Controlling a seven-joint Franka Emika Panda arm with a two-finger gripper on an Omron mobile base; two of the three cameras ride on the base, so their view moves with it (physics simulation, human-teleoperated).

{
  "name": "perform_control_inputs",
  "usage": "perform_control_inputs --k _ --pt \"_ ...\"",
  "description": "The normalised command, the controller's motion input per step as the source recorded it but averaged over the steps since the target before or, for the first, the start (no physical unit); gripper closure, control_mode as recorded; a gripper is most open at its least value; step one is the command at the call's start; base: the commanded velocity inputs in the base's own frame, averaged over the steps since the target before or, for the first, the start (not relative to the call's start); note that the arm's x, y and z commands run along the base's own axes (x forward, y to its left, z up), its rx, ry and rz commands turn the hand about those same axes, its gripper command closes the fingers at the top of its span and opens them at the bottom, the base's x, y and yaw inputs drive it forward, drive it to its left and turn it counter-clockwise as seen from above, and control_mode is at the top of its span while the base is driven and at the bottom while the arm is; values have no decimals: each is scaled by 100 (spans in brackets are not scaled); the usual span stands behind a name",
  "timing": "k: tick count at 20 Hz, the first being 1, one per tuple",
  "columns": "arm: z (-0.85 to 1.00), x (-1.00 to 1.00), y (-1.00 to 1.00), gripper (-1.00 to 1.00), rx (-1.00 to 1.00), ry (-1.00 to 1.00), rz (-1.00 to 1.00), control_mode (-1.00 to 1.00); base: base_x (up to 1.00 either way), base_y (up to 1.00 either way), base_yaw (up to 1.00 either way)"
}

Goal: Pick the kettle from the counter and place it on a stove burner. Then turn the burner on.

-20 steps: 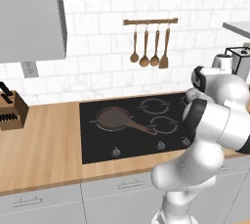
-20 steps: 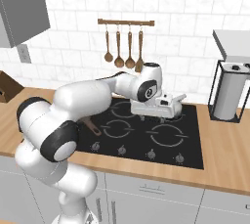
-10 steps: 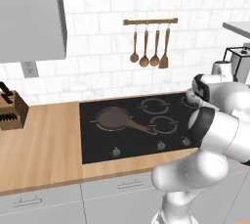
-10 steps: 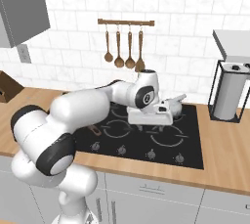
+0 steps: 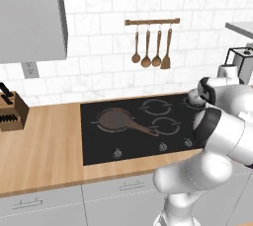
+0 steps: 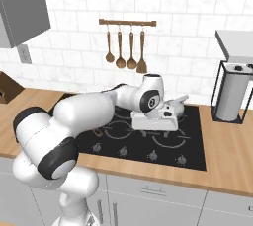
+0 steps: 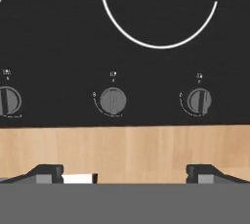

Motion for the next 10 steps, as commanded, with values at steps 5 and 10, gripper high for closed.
perform_control_inputs --k 5,10 --pt "-7 0 0 -100 0 0 0 -100 0 0 0" --pt "-26 0 -14 -100 2 0 0 -100 0 0 0"
